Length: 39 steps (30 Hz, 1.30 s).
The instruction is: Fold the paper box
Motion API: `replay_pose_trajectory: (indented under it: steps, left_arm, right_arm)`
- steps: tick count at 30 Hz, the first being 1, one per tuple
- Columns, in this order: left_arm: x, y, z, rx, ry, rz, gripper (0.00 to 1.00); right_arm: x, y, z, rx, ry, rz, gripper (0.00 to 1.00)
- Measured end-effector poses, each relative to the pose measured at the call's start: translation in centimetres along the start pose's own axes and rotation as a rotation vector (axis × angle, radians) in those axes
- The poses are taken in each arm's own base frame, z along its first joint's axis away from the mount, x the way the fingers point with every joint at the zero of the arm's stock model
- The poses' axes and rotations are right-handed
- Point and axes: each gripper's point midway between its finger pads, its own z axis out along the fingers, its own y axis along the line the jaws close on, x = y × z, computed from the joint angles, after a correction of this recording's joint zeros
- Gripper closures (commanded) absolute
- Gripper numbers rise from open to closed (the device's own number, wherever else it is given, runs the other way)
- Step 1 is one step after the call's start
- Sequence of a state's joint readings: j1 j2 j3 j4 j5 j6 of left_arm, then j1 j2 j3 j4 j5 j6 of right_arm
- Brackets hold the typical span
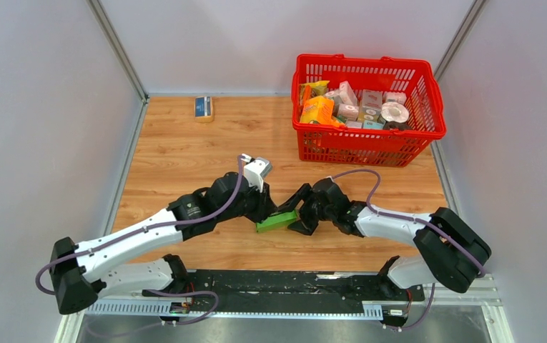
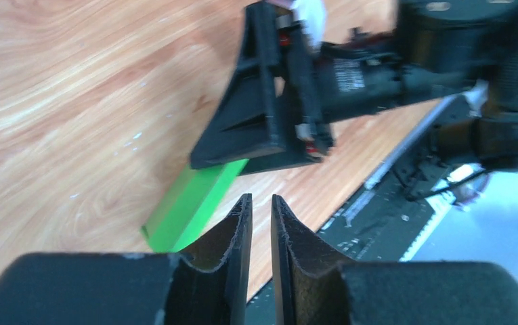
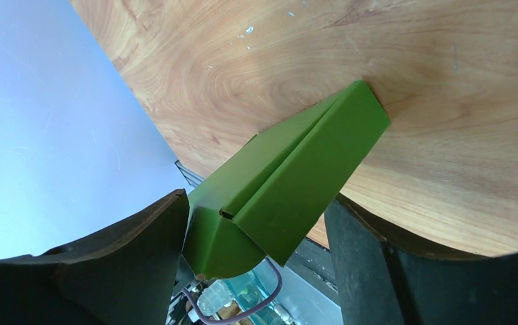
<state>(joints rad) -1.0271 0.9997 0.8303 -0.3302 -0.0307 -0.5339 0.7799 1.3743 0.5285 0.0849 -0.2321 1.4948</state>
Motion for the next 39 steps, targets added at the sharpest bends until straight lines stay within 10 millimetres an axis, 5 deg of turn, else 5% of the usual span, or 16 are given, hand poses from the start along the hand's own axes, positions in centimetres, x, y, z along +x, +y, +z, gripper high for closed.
replay_pose_trajectory:
  steps: [7, 22, 39]
  left_arm:
    - [3.0, 3.5, 2.7, -0.114, 0.138, -0.001, 0.82]
    - [5.4, 4.8, 4.4, -0.151, 0.234, 0.030, 0.81]
    - [5.7, 4.8, 5.0, -0.159, 0.232, 0.096, 0.88]
  right_arm:
    - [0.0, 0.1, 0.0, -0.001, 0.003, 0.003, 0.26]
    - [0.1, -0.4, 0.2, 0.017, 0.018, 0.009, 0.27]
    - [0.0, -0.1, 0.5, 0.015, 0.025, 0.020, 0.30]
